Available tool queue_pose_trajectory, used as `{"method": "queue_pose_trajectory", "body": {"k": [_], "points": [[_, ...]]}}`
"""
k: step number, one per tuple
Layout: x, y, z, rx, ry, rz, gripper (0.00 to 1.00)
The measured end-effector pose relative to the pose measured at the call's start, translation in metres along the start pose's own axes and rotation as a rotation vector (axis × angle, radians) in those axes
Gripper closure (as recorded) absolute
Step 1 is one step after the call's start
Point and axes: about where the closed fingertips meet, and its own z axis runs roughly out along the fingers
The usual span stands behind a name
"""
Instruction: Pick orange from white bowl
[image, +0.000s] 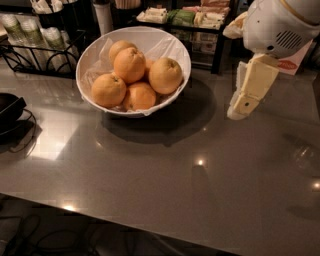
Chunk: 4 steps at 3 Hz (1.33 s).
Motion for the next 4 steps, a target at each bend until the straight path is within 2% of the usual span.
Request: {"method": "queue_pose_trajectory", "body": {"k": [1, 2, 3, 4], "points": [[0.0, 0.0, 0.0, 0.0, 0.0, 0.0, 0.0], [-0.015, -0.005, 0.012, 0.016, -0.074, 0.007, 0.0], [-0.048, -0.022, 0.031, 0.047, -0.202, 0.011, 0.0], [-0.079, -0.037, 0.045, 0.037, -0.295, -0.013, 0.0]]}}
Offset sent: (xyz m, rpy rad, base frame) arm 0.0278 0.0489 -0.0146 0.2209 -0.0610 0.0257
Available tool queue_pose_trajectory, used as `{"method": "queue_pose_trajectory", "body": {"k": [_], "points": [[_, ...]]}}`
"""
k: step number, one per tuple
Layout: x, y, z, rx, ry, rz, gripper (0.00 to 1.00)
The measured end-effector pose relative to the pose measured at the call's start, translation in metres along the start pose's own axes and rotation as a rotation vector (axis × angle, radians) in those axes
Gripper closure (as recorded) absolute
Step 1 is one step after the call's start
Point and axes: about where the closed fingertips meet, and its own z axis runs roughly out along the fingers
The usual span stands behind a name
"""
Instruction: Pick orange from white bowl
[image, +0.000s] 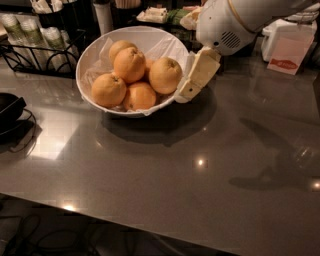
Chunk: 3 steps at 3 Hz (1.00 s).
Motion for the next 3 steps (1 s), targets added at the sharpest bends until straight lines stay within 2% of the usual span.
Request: {"method": "queue_pose_trajectory", "body": {"k": [1, 2, 3], "points": [[-0.0157, -0.007, 0.0154, -0.026, -0.067, -0.01, 0.0], [-0.0157, -0.0071, 0.0155, -0.026, -0.068, -0.01, 0.0], [-0.0173, -0.016, 0.0252, -0.014, -0.105, 0.019, 0.0]]}}
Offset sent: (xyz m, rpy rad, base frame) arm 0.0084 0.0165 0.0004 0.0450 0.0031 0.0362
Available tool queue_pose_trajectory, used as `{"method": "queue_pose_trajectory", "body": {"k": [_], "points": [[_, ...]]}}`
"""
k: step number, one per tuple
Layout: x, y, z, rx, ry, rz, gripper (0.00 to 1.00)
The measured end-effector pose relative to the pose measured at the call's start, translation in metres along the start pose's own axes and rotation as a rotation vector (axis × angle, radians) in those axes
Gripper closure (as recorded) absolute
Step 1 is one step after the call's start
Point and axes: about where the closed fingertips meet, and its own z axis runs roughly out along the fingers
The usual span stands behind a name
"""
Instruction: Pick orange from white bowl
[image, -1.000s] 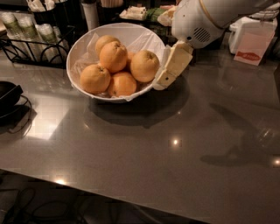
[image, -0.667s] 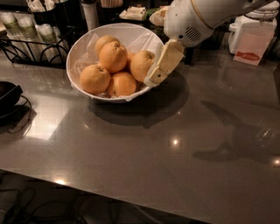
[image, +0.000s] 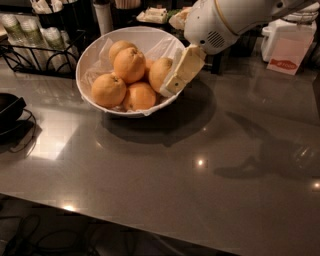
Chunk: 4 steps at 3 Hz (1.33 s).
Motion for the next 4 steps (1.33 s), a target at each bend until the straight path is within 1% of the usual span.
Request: {"method": "queue_pose_trajectory", "body": {"k": [1, 2, 3, 4], "points": [[-0.004, -0.009, 0.016, -0.007, -0.035, 0.017, 0.0], [-0.005, -0.013, 0.027, -0.01, -0.055, 0.036, 0.0], [-0.005, -0.018, 0.036, -0.013, -0.065, 0.048, 0.14], [-0.005, -0.026, 0.04, -0.002, -0.069, 0.053, 0.3]]}}
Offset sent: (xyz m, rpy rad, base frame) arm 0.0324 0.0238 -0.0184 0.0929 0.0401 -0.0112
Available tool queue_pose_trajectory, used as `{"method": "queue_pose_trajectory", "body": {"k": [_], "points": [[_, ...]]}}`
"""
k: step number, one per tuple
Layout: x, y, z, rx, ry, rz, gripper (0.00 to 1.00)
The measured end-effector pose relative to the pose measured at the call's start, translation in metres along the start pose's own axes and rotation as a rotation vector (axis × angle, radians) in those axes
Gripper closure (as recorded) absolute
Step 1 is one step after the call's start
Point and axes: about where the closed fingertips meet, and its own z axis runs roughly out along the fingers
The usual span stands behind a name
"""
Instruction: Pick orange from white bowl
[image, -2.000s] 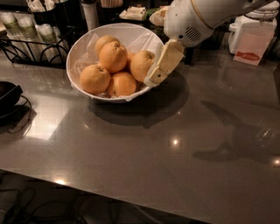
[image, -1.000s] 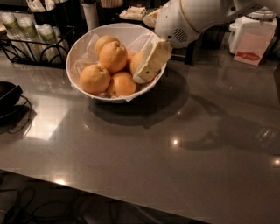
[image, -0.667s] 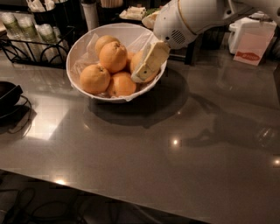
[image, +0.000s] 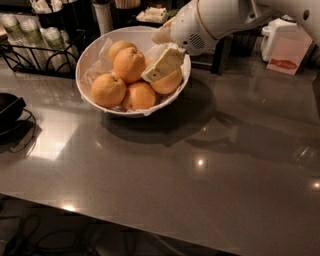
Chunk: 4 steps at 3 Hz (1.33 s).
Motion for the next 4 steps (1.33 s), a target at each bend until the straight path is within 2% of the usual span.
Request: {"method": "queue_pose_trajectory", "body": {"k": [2, 3, 4], "points": [[-0.009, -0.0105, 0.0123, -0.008, -0.001, -0.031, 0.27], [-0.0091, -0.0105, 0.0123, -0.008, -0.001, -0.031, 0.19], [-0.009, -0.0105, 0.0126, -0.009, -0.002, -0.031, 0.2]]}}
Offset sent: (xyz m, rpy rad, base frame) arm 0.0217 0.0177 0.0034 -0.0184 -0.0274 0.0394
